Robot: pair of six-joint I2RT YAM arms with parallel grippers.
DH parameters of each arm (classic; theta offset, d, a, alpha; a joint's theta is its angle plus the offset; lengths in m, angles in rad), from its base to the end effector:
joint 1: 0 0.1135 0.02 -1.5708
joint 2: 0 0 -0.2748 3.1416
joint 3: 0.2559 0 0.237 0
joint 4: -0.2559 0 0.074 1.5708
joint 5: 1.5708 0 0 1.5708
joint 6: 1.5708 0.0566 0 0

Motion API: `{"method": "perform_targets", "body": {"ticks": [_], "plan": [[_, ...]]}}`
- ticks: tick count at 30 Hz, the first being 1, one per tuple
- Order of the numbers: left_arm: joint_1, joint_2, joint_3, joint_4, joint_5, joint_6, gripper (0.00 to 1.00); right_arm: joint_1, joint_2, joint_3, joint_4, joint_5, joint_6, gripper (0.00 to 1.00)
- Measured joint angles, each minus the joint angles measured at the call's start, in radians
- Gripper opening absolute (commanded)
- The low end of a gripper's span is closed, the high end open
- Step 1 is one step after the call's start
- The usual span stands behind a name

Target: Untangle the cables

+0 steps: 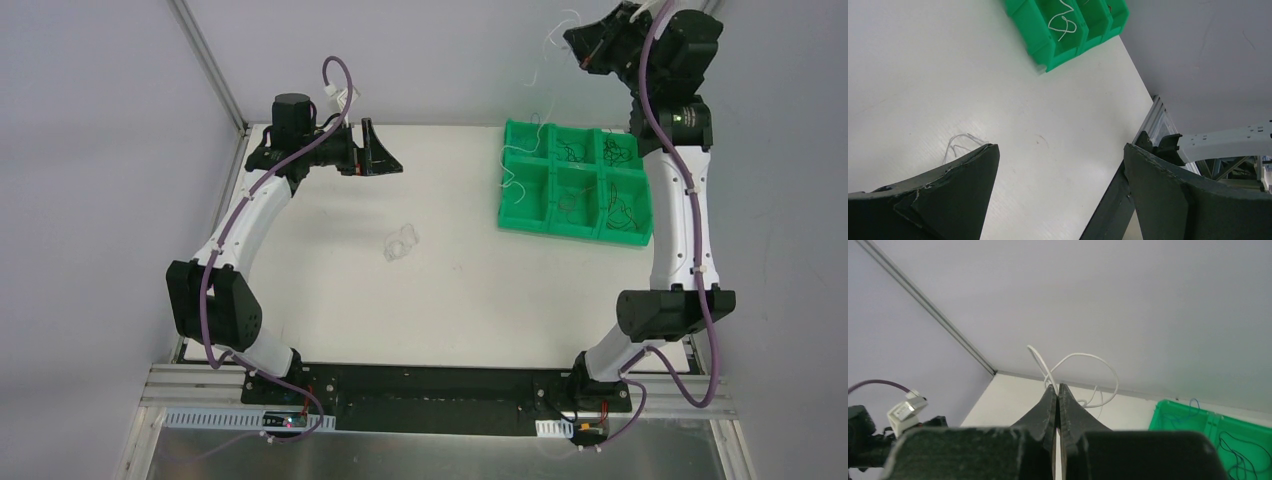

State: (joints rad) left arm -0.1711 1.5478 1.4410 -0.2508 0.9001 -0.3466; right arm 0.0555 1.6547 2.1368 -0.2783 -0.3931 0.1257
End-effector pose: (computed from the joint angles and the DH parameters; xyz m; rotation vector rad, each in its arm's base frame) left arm 0.3377 -0.1033 0.3852 0.4599 1.9150 -1.2038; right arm 0.3403 0.0406 0.5723 -0.2836 1.3662 0.4194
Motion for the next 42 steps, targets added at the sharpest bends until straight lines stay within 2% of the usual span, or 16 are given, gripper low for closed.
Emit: {"method": "perform_targets", "body": {"ticks": [9, 25, 32, 42], "plan": [[0.000, 0.001, 0.000, -0.013, 0.001, 0.001, 0.99, -0.021, -0.029, -0.204, 0.008, 0.041, -0.083, 0.00], [0.000, 0.002, 0.000, -0.025, 0.005, 0.003, 0.99, -0.068, -0.045, -0.119, 0.061, 0.064, -0.092, 0.00], [0.000, 0.002, 0.000, -0.025, 0.005, 0.003, 0.99, -0.084, -0.074, -0.266, 0.078, 0.063, -0.125, 0.00], [0.000, -0.005, -0.021, -0.036, 0.004, 0.018, 0.99, -0.082, -0.085, -0.564, 0.092, 0.066, -0.111, 0.00]]}}
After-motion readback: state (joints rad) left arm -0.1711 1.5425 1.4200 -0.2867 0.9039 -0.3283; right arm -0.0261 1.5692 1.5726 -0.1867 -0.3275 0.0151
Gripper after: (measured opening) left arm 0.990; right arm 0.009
